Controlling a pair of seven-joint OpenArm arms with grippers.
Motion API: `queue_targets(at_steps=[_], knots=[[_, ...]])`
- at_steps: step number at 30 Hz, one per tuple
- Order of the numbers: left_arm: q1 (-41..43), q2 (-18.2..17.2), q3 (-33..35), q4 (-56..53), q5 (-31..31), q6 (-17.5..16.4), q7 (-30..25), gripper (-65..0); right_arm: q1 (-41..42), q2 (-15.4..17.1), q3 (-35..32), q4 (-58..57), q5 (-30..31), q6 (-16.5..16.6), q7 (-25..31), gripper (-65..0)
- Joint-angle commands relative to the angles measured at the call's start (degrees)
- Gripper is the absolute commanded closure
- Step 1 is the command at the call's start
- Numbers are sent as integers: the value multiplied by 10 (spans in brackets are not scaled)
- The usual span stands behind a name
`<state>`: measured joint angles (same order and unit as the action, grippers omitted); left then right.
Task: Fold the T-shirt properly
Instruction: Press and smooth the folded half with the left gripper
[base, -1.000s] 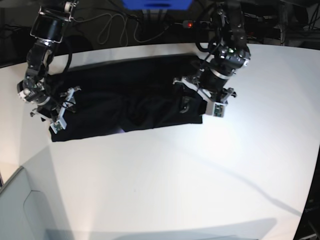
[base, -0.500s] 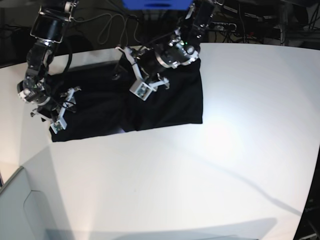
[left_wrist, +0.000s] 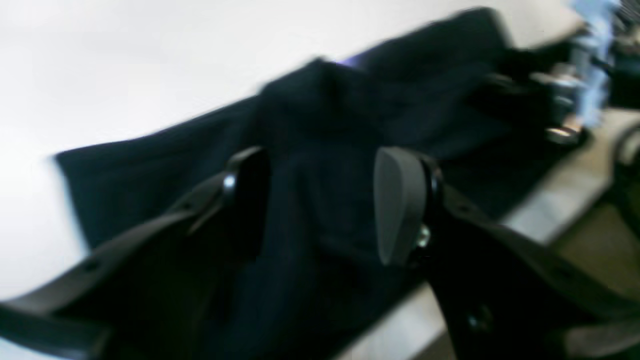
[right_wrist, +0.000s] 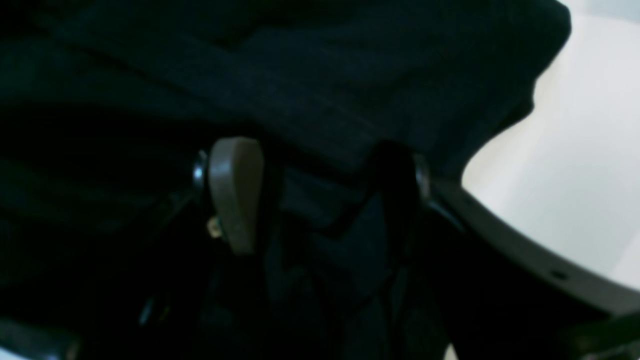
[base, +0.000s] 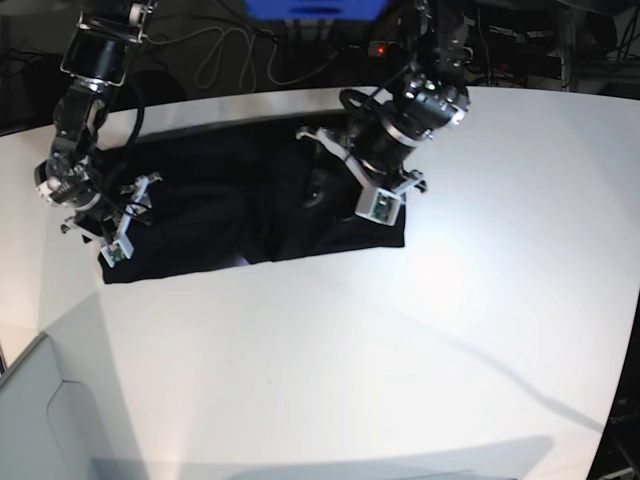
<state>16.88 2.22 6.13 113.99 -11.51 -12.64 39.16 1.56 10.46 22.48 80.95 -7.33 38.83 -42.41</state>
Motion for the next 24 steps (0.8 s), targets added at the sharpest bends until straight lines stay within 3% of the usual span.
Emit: queue_targets(at_steps=[1,8,13,15,18,24], knots=[[-2,6,2,11,-12,-4,-14,-327,-3,1,-2,-2,-17,12,-26,-355],[35,5,75,10,-5,-1,-14,-327,-3,1,-2,-1,-17,12,-26,-360],[36,6,84,10,-4,0,-14,-327,-3,1,-2,-1,-17,12,-26,-360],[36,6,85,9,0,34,-14,-335,-3,1,-2,-1,-17,12,-26,-360],[36,5,111,-8,21,103,-14,-401,-3,1,-2,-1,-17,12,-26,-360],[28,-10,163,-43,30,115,-19,-481,-3,0,-2,-1,-17,12,-26,-360]])
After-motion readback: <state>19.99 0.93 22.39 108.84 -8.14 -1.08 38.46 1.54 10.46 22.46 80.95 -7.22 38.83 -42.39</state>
